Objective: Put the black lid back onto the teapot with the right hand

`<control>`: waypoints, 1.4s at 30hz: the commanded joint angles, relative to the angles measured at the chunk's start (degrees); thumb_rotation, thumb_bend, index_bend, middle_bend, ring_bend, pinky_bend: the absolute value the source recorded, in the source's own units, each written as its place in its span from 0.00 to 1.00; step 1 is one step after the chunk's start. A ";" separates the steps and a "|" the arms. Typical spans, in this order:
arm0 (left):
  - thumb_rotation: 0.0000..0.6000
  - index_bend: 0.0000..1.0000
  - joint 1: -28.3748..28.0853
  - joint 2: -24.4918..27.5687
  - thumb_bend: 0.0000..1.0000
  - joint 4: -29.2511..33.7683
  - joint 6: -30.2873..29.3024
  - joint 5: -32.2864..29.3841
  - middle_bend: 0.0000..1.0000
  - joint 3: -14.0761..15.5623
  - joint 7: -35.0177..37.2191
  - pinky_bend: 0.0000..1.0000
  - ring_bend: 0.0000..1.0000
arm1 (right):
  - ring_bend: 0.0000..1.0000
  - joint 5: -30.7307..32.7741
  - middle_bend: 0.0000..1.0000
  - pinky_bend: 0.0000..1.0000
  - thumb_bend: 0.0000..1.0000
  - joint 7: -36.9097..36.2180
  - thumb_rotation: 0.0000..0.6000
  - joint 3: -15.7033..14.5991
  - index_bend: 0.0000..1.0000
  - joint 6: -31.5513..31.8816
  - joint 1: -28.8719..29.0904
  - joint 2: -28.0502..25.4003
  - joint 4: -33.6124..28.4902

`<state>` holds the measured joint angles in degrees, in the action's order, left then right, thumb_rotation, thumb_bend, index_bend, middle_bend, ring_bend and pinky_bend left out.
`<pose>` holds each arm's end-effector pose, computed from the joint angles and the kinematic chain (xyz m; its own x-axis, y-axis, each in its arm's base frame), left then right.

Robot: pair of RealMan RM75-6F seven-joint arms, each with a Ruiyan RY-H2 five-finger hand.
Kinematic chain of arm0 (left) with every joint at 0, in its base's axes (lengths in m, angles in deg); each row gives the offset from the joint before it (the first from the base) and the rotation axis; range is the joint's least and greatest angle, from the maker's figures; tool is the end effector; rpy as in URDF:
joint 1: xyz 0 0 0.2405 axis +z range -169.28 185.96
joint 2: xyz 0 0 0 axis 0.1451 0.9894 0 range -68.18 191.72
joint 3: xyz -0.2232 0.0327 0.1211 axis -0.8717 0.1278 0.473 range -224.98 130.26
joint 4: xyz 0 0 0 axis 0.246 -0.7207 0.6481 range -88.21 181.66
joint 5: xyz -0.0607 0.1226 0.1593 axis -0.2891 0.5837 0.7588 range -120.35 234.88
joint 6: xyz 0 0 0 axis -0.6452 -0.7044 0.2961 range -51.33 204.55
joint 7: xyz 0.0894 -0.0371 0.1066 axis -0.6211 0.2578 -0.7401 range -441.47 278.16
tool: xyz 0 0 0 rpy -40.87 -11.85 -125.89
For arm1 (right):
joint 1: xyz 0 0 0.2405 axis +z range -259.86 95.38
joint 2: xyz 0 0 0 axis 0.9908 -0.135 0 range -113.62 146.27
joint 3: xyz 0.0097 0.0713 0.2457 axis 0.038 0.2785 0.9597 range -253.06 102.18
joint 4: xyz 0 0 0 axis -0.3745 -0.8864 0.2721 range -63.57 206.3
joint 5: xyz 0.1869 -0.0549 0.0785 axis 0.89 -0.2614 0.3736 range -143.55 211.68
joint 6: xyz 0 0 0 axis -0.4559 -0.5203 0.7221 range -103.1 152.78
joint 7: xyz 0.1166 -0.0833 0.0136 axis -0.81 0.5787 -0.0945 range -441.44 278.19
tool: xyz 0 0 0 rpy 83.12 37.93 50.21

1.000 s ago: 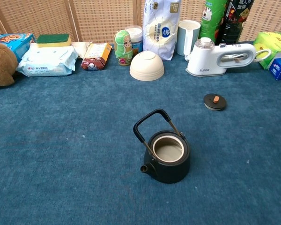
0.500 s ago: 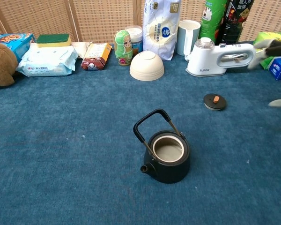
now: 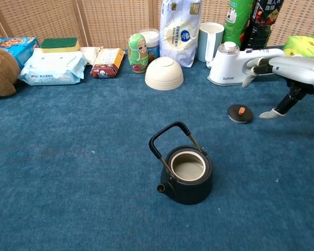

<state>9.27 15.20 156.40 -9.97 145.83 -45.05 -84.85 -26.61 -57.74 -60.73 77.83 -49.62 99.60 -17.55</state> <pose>-0.2833 0.1307 0.2138 0.4471 0.1067 0.8881 0.8899 0.0474 -0.4537 -0.1990 -0.3315 0.0191 0.4219 -0.2893 0.8593 -0.9040 -0.2059 0.3746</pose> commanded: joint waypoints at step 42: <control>1.00 0.00 -0.94 -0.69 0.09 0.71 1.61 -2.54 0.00 -0.62 -2.14 0.02 0.00 | 0.00 13.32 0.01 0.00 0.30 2.27 1.00 -1.69 0.31 -5.45 9.87 7.51 11.75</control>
<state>8.33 14.50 157.10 -8.35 143.29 -45.67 -86.99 -13.41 -55.46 -62.40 72.43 -39.85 107.04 -5.90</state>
